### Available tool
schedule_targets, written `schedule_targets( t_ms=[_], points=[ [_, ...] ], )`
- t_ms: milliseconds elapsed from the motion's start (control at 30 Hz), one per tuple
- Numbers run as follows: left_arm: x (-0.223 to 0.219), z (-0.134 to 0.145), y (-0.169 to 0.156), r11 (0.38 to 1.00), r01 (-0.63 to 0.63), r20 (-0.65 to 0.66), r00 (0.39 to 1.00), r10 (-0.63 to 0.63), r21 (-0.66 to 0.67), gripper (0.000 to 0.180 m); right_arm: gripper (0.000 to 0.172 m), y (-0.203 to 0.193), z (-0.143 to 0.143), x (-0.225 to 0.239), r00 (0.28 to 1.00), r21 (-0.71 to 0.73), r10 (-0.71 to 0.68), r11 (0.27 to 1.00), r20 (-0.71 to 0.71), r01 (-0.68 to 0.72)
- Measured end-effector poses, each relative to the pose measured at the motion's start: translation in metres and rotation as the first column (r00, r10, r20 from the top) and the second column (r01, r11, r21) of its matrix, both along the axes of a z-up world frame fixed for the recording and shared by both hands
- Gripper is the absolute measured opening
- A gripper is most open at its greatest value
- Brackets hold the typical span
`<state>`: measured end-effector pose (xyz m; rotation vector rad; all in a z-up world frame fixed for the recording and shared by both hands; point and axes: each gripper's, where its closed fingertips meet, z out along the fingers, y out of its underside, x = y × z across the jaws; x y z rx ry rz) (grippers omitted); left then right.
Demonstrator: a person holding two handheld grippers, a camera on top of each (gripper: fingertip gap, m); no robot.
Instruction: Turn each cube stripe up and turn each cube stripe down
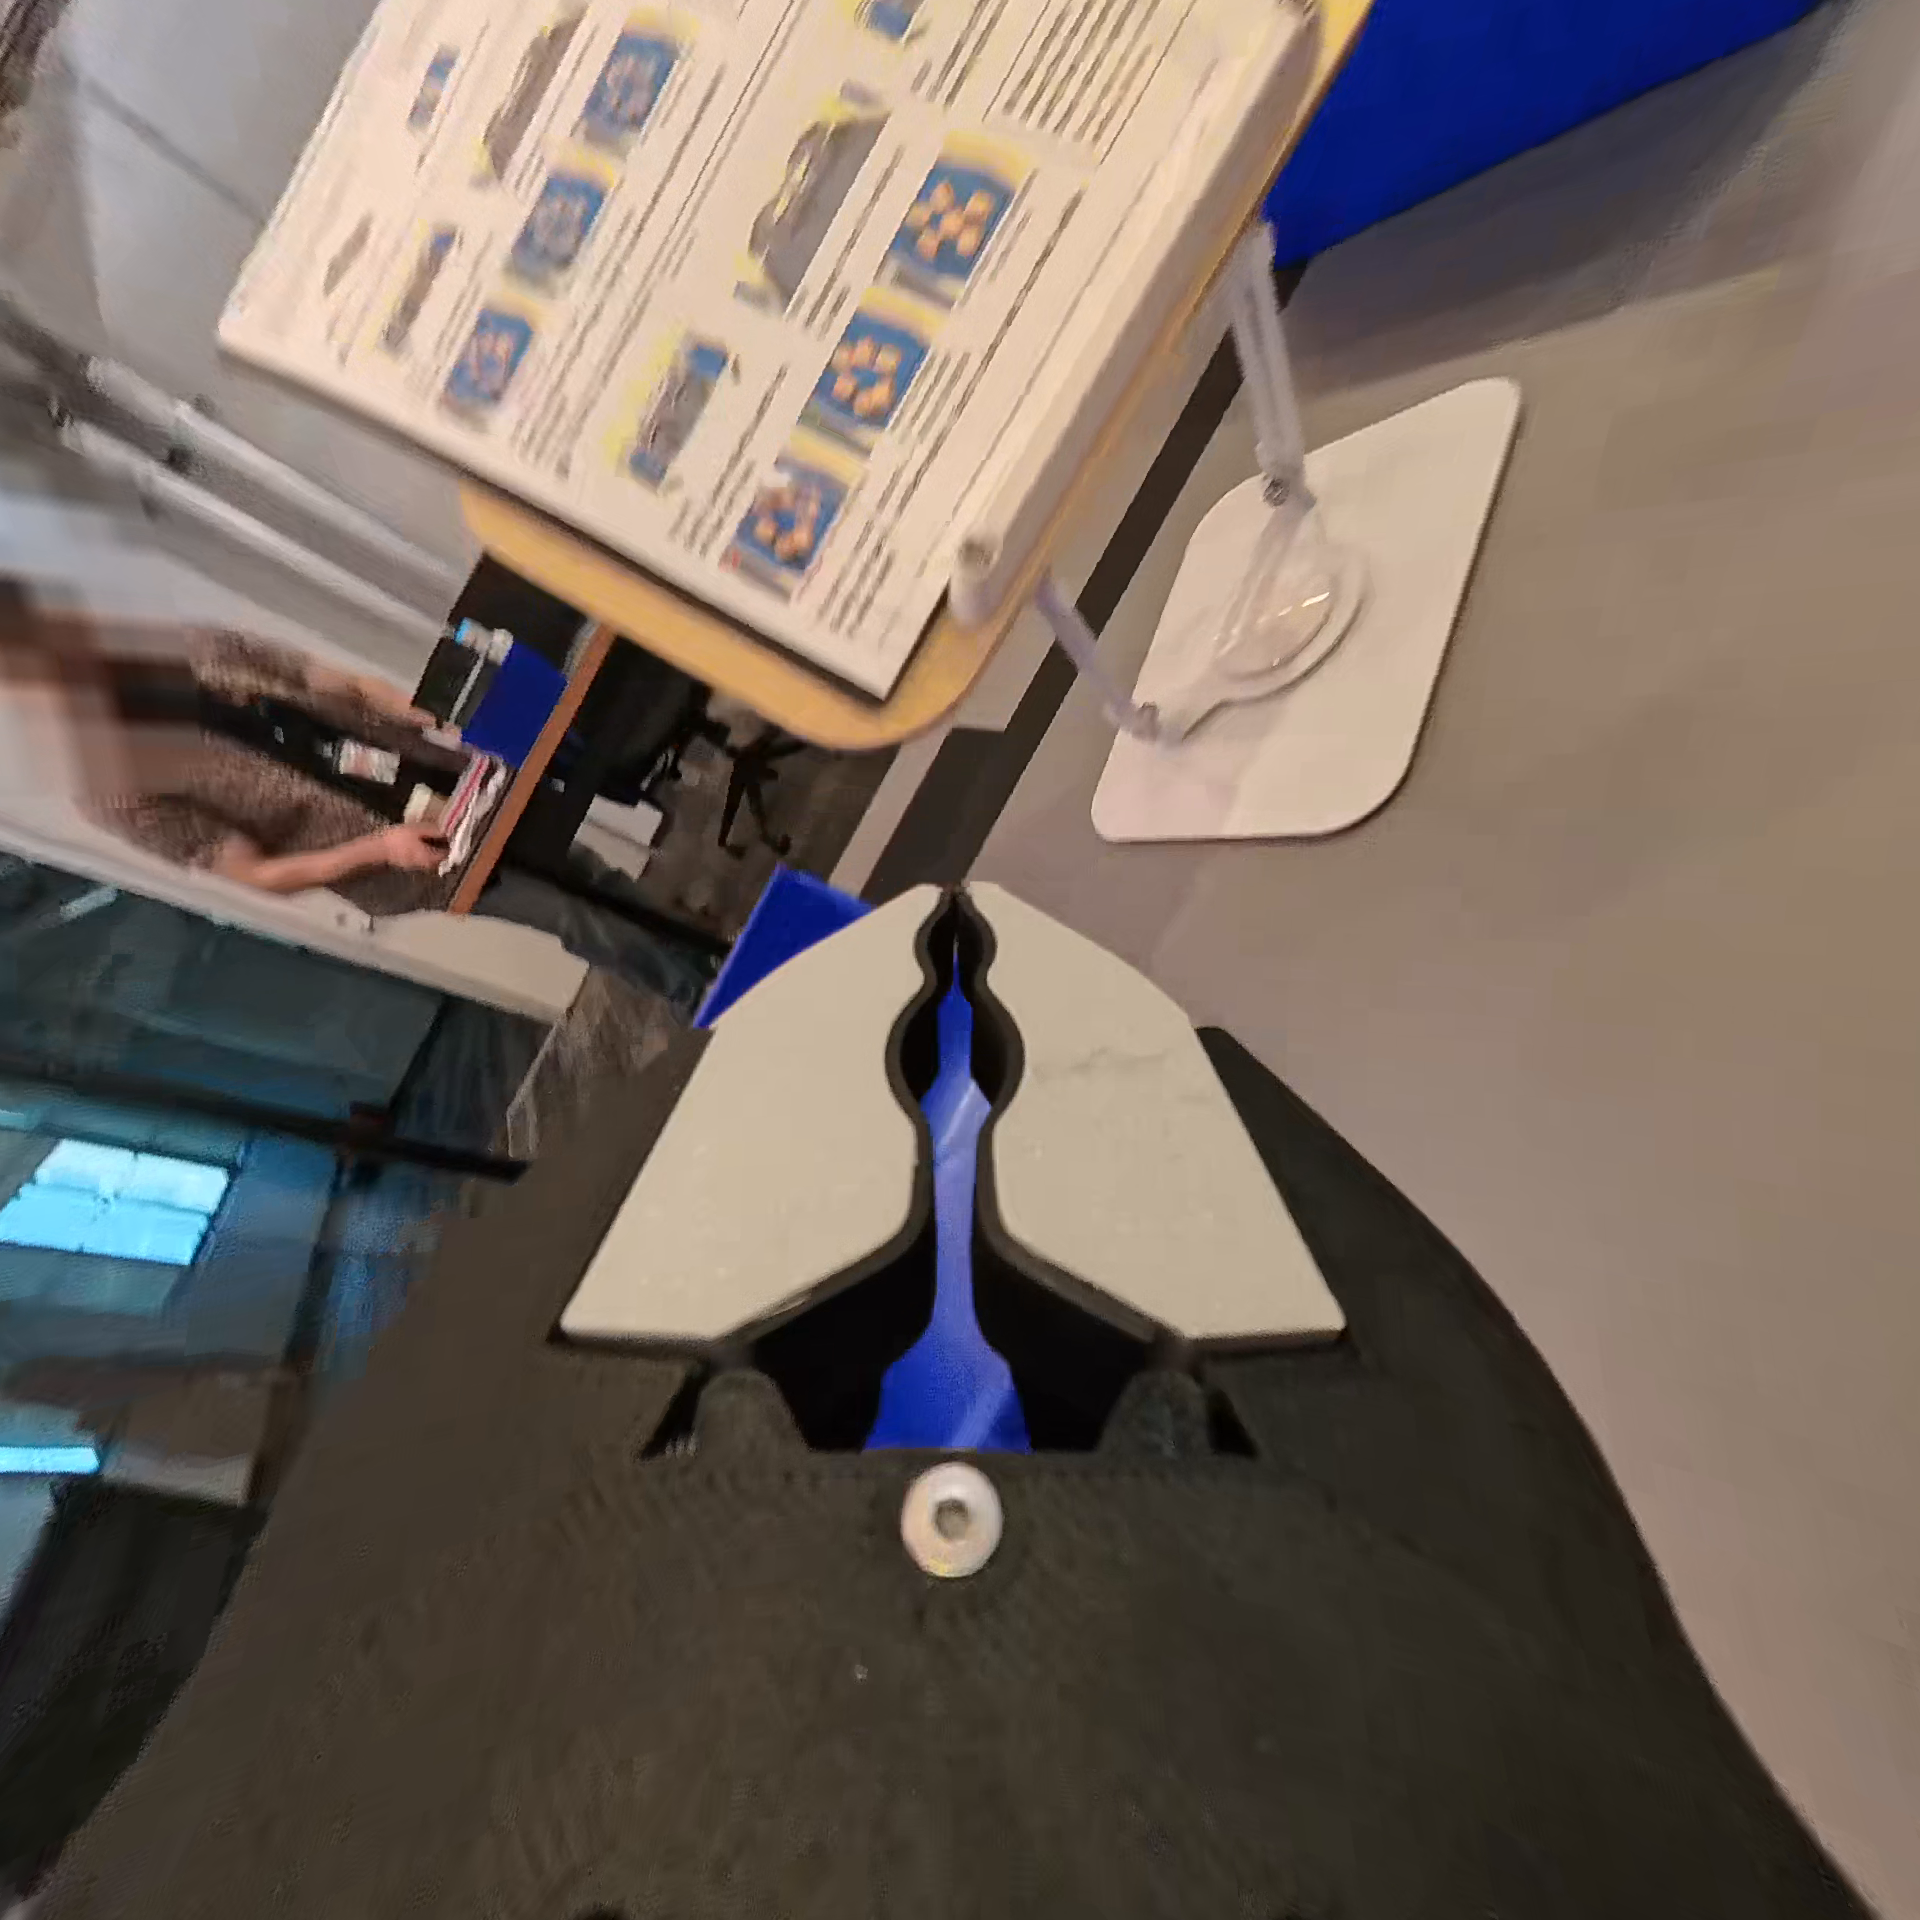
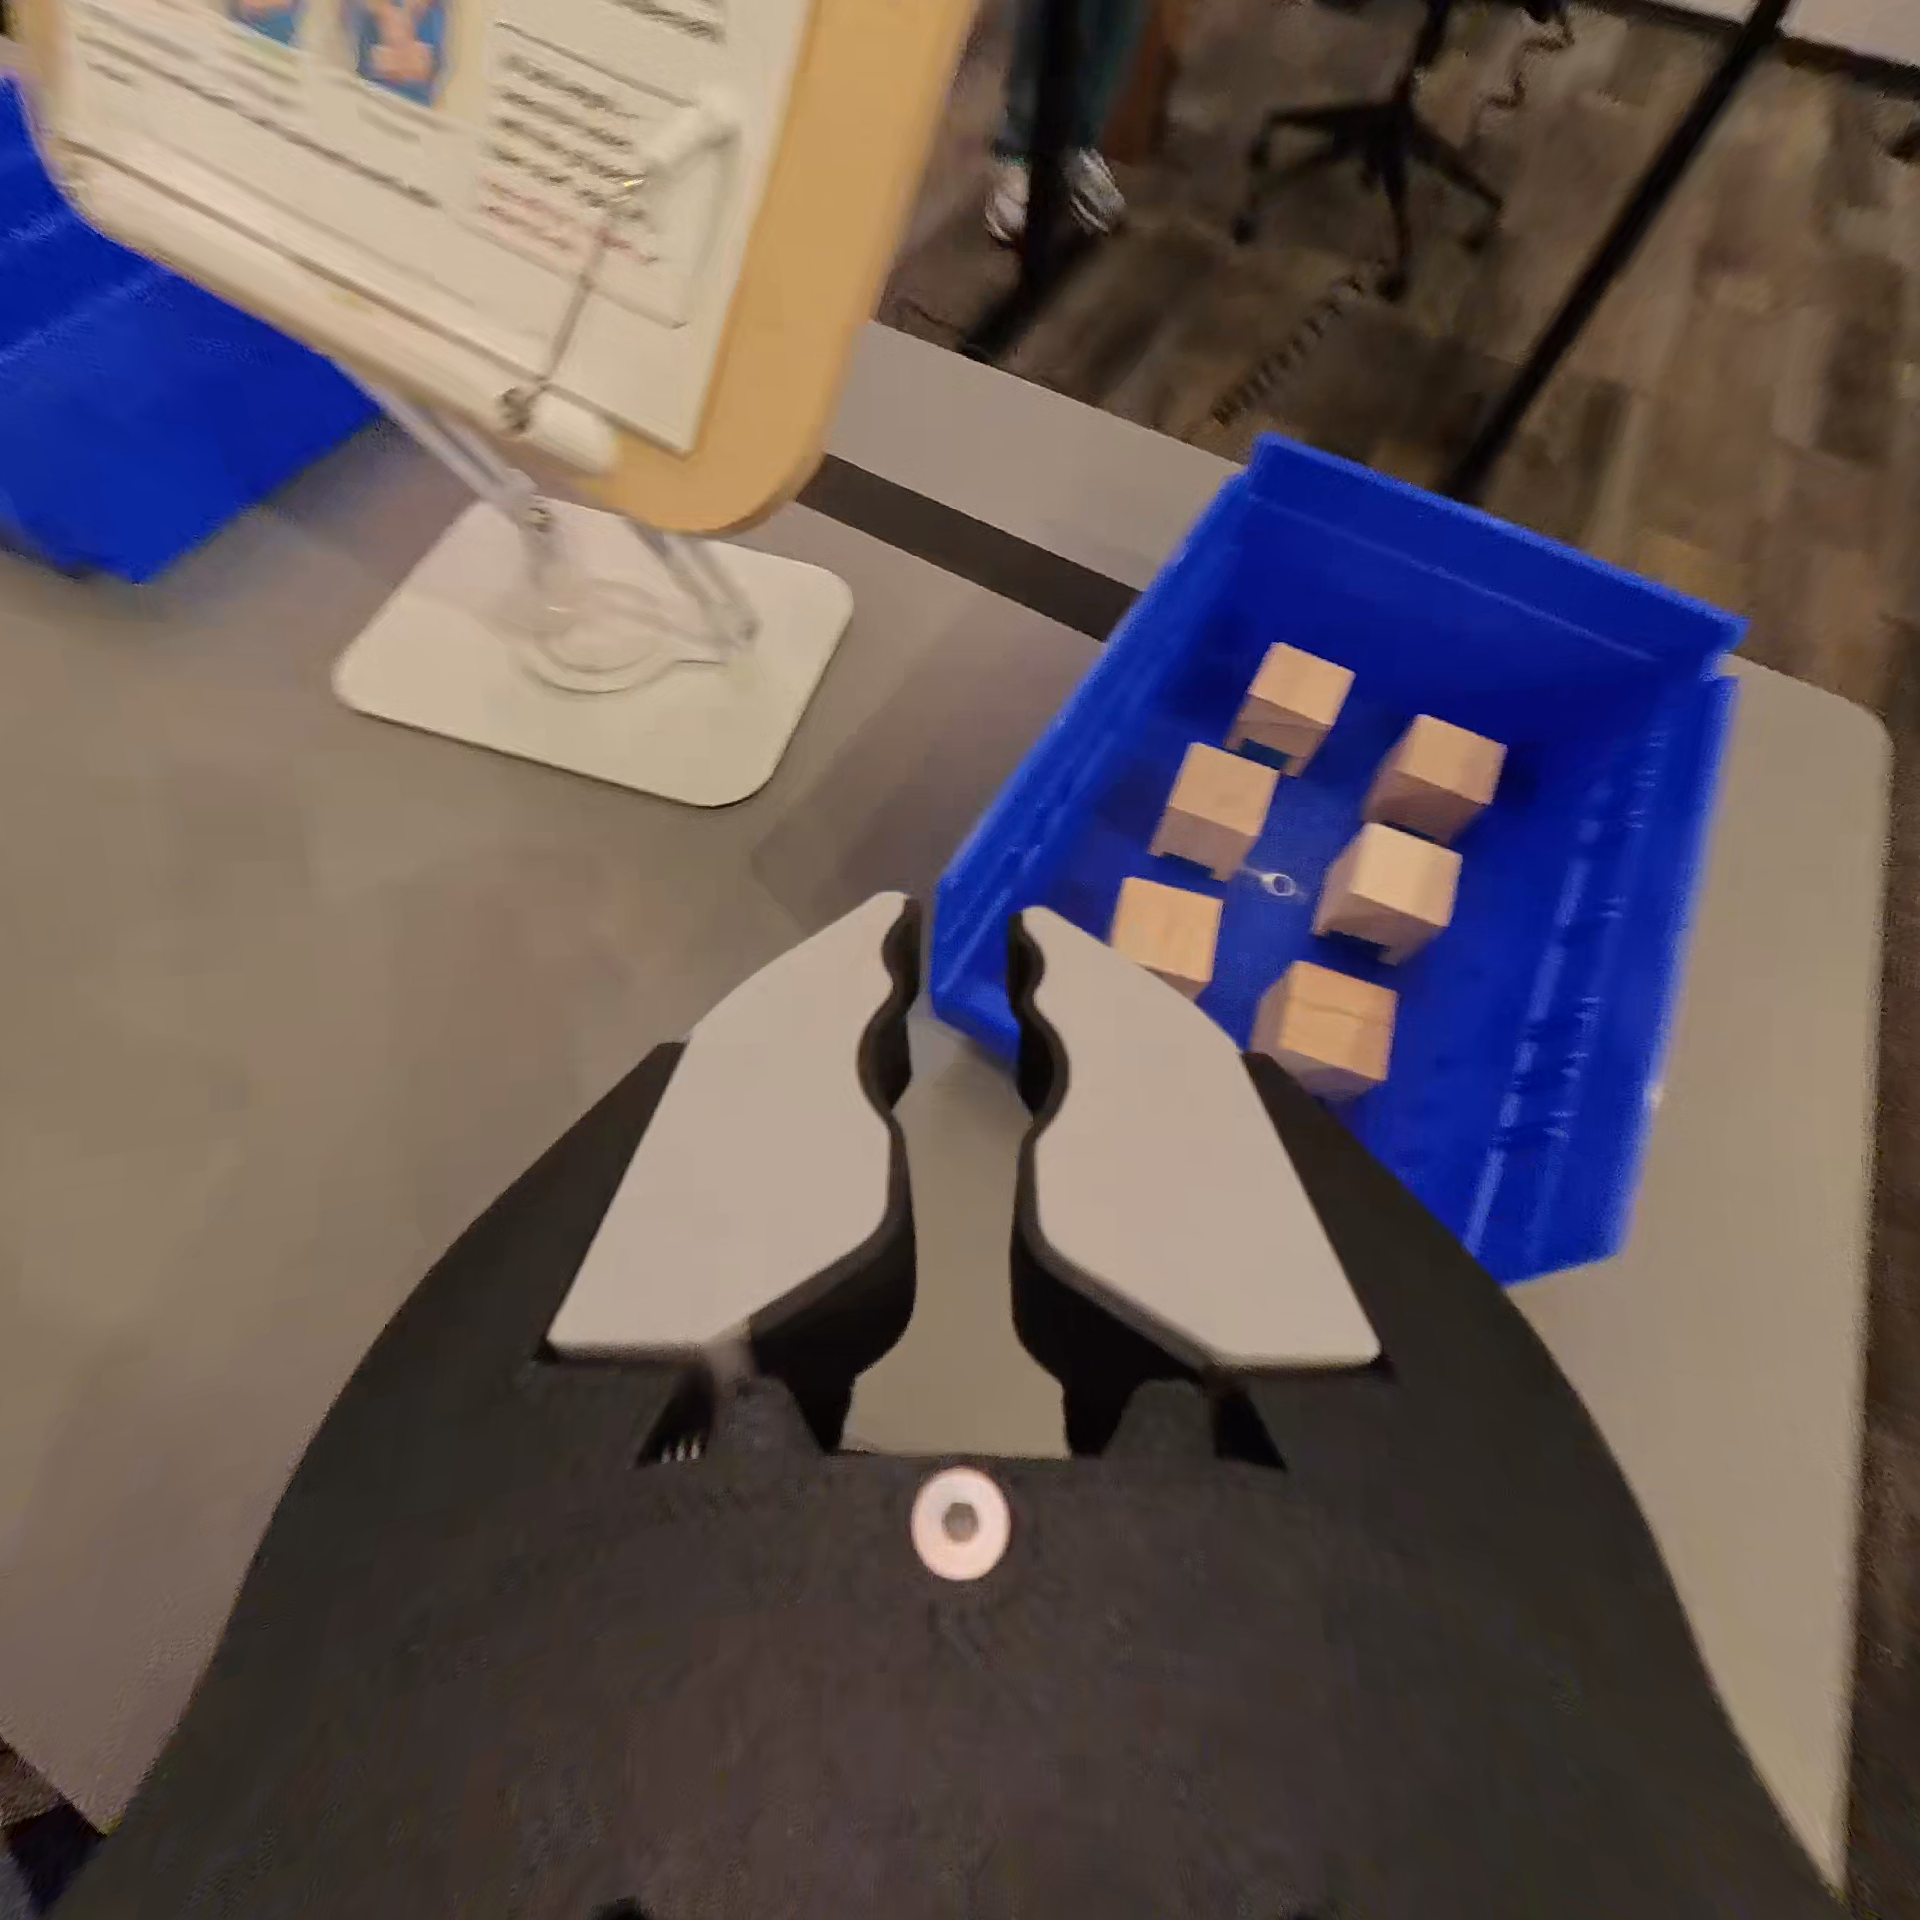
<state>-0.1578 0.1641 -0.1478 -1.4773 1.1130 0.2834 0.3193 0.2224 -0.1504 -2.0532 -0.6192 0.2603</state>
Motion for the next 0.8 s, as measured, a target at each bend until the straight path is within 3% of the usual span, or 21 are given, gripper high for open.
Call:
schedule_targets(
  t_ms=[100, 167, 267, 367, 467, 600, 733, 800],
  points=[
    [-0.03, -0.03, -0.006, 0.995, -0.074, 0.097, 0.992, 0.08, -0.059, 0.0, 0.004, -0.02, -0.038, 0.002, 1.0, 0.018, 0.011, 1.0, -0.001, -0.011],
    [-0.054, -0.06, -0.01, 0.985, -0.143, 0.092, 0.984, 0.152, -0.096, 0.0, 0.001, -0.031, -0.063, 0.001, 0.998, 0.019, 0.034, 0.999, -0.056, -0.033],
    [-0.082, -0.113, -0.025, 0.96, -0.201, 0.052, 0.975, 0.215, -0.192, 0.0, 0.003, -0.042, -0.1, 0.008, 0.989, 0.009, 0.037, 0.999, -0.142, -0.037],
    [-0.103, -0.148, -0.034, 0.941, -0.238, 0.115, 0.956, 0.271, -0.241, 0.0, 0.008, -0.05, -0.128, 0.015, 0.955, -0.038, 0.004, 0.999, -0.296, -0.016],
    [-0.098, -0.145, -0.032, 0.943, -0.247, 0.1, 0.956, 0.274, -0.221, 0.0, 0.006, -0.049, -0.117, 0.018, 0.944, 0.038, 0.009, 0.999, -0.329, 0.004],
    [-0.094, -0.154, -0.028, 0.938, -0.269, 0.015, 0.96, 0.279, -0.221, 0.0, 0.02, -0.044, -0.116, 0.023, 0.951, 0.018, -0.03, 0.999, -0.308, 0.037],
    [-0.122, -0.109, -0.01, 0.925, -0.356, 0.164, 0.913, 0.374, -0.131, 0.002, 0.053, -0.02, -0.087, 0.081, 0.928, 0.097, -0.252, 0.953, -0.274, 0.287],
    [-0.139, -0.082, 0.007, 0.901, -0.418, 0.259, 0.863, 0.433, -0.115, 0.021, 0.071, -0.003, -0.077, 0.11, 0.915, 0.115, -0.343, 0.921, -0.213, 0.372]
  ],
)
